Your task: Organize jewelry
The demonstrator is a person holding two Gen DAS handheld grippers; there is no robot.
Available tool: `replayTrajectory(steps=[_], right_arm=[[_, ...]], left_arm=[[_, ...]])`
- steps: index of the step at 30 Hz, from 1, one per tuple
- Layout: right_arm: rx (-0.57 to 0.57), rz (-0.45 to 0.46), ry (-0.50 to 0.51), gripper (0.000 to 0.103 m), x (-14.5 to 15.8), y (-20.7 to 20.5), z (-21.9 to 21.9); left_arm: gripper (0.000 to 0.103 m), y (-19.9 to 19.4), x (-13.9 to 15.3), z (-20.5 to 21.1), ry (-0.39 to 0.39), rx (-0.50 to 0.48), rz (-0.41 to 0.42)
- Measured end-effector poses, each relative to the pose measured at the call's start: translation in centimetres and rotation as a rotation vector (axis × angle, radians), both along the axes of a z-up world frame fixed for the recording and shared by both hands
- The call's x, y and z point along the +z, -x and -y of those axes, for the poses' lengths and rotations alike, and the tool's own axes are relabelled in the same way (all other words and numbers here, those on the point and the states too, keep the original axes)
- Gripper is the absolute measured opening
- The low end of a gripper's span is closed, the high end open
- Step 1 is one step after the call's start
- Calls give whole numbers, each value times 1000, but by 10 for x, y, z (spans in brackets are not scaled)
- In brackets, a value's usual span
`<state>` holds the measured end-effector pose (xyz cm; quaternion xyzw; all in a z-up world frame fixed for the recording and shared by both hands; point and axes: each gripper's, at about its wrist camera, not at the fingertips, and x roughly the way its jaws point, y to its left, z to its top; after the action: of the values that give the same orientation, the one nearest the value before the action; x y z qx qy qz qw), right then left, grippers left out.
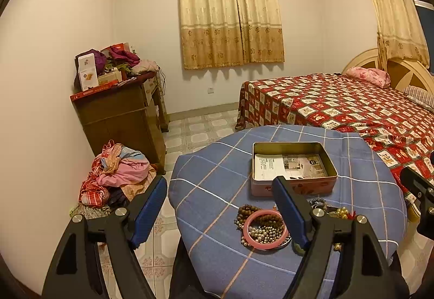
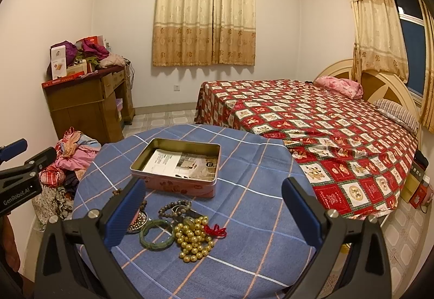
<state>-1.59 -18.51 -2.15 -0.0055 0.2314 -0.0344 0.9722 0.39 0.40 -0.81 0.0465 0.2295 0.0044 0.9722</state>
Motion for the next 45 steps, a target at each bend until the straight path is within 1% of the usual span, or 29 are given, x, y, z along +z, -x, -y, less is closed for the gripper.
replayTrajectory(steps=[25, 28, 31, 35, 42, 43, 45], right_arm=[[0, -3, -1, 102, -1, -1, 0], [0, -4, -1, 102, 0, 0, 0], [-1, -12, -2, 102, -6, -2, -1], [-8, -37, 0, 102, -20, -10, -2], [-31, -116, 18, 102, -56, -32, 7], [-37, -140, 19, 101, -66, -37, 9], [-37, -172, 15, 95, -77, -42, 13]], left_arm=[[80, 0, -1, 1, -2, -1, -3], [80, -2, -5, 3, -4, 0, -9], [80, -5, -11, 4, -5, 3, -22], [80, -18, -27, 2, -16, 14, -58], [80, -54, -85, -2, -22, 22, -187], [80, -60, -96, -1, -27, 19, -213], [80, -67, -110, 0, -27, 13, -239]])
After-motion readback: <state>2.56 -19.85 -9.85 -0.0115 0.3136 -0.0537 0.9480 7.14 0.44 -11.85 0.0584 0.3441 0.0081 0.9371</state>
